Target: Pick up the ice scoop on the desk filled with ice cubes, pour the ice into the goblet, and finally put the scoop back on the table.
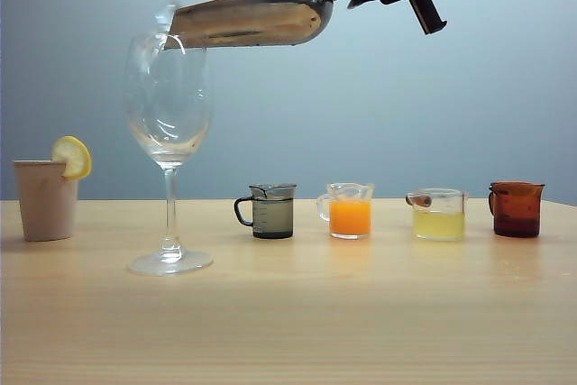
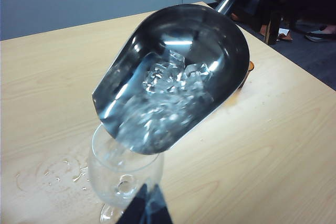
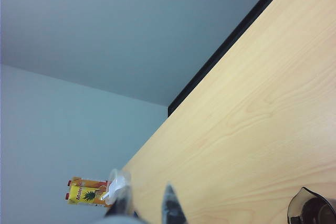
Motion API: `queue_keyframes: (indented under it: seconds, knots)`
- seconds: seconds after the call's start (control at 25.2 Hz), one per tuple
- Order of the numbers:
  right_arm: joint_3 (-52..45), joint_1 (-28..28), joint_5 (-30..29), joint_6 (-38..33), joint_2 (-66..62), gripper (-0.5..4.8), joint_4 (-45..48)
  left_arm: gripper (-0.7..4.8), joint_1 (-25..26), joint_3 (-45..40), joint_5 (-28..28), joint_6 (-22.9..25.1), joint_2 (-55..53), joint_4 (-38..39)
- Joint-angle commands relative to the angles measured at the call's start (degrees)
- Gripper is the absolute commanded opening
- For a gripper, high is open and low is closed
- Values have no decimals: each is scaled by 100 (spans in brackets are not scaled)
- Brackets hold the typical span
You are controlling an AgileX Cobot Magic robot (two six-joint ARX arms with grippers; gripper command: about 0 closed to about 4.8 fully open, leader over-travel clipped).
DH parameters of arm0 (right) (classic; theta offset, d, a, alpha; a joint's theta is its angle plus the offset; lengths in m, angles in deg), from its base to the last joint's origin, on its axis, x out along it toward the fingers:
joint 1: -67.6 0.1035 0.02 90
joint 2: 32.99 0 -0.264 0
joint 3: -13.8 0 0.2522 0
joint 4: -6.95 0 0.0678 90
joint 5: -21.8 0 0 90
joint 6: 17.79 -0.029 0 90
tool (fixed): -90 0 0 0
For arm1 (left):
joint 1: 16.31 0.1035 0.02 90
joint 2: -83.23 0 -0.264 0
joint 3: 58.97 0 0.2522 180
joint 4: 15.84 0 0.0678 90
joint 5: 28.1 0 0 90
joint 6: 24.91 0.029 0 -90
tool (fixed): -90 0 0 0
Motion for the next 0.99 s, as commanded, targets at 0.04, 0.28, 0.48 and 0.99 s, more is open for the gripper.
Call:
queue_keyframes:
  seconds: [0.04, 0.28, 0.48, 0.99]
  knots:
    - [50, 7, 48, -9, 42, -4, 247, -6, 9, 17, -7, 44, 9, 11]
    - [50, 7, 66, -7, 42, -4, 249, -6, 9, 17, -7, 44, 9, 11]
    - [52, 4, 66, 0, 44, -4, 251, -6, 9, 17, -7, 44, 9, 13]
    - [125, -28, 87, 184, 44, -4, 232, -6, 9, 17, -7, 44, 9, 28]
